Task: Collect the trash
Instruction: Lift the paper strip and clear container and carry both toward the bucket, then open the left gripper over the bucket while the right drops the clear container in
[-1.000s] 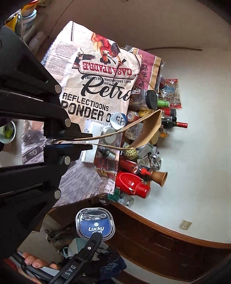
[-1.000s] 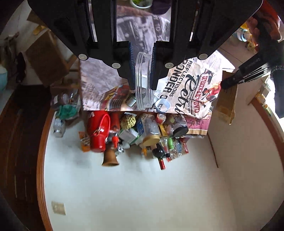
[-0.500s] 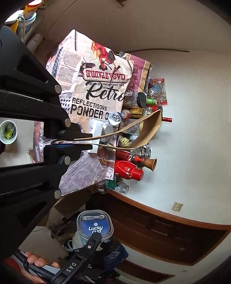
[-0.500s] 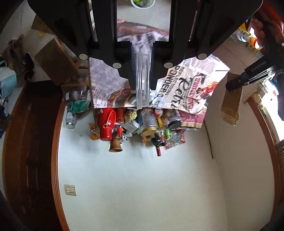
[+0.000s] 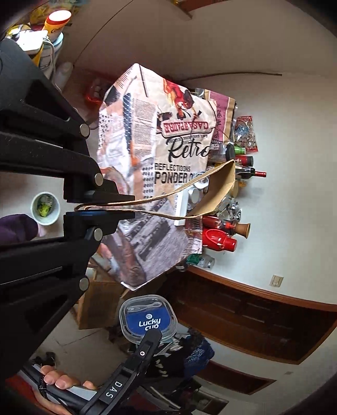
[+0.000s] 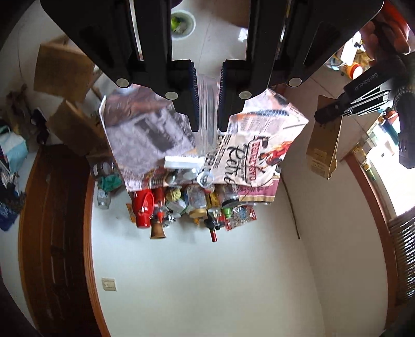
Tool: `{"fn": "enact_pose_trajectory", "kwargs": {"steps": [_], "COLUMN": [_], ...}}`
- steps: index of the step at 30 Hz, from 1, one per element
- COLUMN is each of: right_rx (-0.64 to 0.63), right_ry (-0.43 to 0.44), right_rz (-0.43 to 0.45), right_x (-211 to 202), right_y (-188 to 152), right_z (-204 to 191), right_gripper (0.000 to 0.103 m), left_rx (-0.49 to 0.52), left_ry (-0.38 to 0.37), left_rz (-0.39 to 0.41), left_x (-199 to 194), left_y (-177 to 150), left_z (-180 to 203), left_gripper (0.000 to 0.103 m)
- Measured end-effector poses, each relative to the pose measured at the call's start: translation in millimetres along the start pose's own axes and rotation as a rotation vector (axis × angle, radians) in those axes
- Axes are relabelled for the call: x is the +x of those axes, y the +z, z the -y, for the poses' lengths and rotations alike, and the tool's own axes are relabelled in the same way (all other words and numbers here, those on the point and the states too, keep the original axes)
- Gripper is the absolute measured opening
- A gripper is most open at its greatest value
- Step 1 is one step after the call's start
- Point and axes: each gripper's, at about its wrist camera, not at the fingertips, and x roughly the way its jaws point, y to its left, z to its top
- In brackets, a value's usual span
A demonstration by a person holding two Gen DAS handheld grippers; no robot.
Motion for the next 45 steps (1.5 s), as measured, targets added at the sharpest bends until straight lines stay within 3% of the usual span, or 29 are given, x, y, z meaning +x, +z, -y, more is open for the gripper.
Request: {"fn": "enact_pose_trajectory", "kwargs": {"steps": [3, 6, 13, 22, 29, 31, 32, 35, 36, 38, 45], "right_rx": [0.017, 0.027, 0.032, 0.018, 0.008, 0.019, 0.029, 0.078, 0.089, 0.096, 0.112], "right_ry": [-0.019, -0.033, -0.008, 0.027, 0.006, 0.004, 0.008, 0.0, -0.007, -0.026, -0.077], "right_rz": [-0.027, -0.071, -0.209, -0.373, -0.443, -0.473, -0.496, -0.533, -0.524, -0.52, -0.535], "right_x": [-11, -14, 29, 108, 147, 158, 166, 182, 185, 193, 228], "right_y": [-16, -36, -74, -132, -170, -183, -190, -211, -218, -231, -278], "right_z": [-8, -12, -5, 34, 72, 82, 88, 106, 112, 123, 164], "right_gripper": [0.003, 0.003, 0.002, 0.002, 0.003, 0.006, 0.013, 0.052, 0.058, 0.062, 0.062], "left_rx": [0.014, 0.022, -0.017, -0.056, -0.078, -0.081, -0.078, -0.071, -0.074, -0.078, -0.085], "left_ry": [-0.019, -0.033, -0.015, 0.037, -0.004, -0.025, -0.037, -0.058, -0.066, -0.076, -0.097], "left_rz": [-0.029, -0.065, -0.173, -0.348, -0.481, -0.518, -0.539, -0.612, -0.632, -0.68, -0.818], "left_x": [-12, -16, 7, 95, 178, 202, 214, 258, 269, 301, 402], "left_y": [-19, -36, -76, -141, -200, -219, -228, -262, -270, -296, -376], "left_z": [-3, -3, -8, -13, 1, 8, 11, 20, 23, 26, 31], "left_gripper": [0.002, 0.002, 0.002, 0.002, 0.002, 0.002, 0.002, 0.002, 0.002, 0.002, 0.002]}}
